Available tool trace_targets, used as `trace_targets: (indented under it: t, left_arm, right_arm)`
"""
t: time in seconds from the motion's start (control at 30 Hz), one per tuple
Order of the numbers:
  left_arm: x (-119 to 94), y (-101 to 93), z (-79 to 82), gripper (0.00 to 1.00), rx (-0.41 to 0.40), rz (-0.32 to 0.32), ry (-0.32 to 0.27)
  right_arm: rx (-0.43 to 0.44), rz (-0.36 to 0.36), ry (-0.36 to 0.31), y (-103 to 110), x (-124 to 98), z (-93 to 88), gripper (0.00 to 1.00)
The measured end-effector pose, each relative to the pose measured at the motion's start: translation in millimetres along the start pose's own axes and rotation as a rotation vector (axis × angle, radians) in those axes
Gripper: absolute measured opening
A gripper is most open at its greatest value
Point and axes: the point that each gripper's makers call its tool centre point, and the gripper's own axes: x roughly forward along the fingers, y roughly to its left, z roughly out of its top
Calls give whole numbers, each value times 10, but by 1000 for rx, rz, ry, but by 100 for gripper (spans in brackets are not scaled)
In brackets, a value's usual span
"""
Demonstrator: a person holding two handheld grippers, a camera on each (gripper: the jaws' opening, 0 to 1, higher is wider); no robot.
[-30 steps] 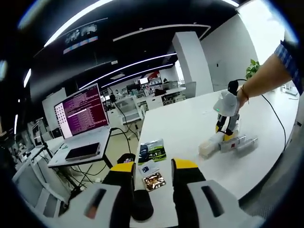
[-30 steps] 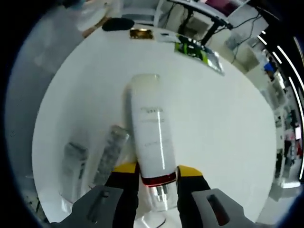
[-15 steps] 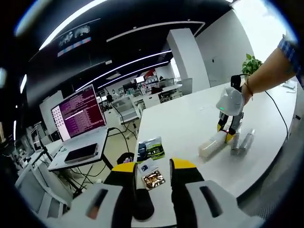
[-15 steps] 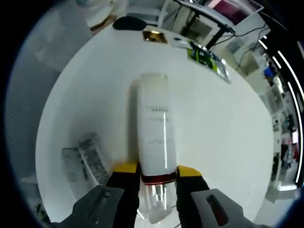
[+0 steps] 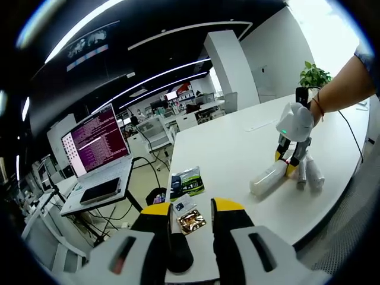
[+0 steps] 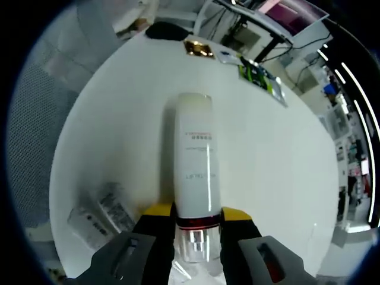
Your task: Arrange the skincare products in the storage area until every visible bottle or jar stands upright without overlapping.
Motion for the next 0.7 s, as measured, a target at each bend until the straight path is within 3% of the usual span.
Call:
trace_targets:
  t: [0.43, 0.63, 0.7]
  left_arm:
    - [0, -30, -20, 21, -12, -14, 17]
    - [-4, -54, -29, 23, -45, -36, 22]
    - [-2, -115, -7, 26, -32, -72, 22]
  right_arm:
    - [-18, -23, -11, 205, -35, 83, 25]
    - [-37, -78, -17, 220, -55, 99, 25]
    - [14, -49, -21, 275, -78, 117, 25]
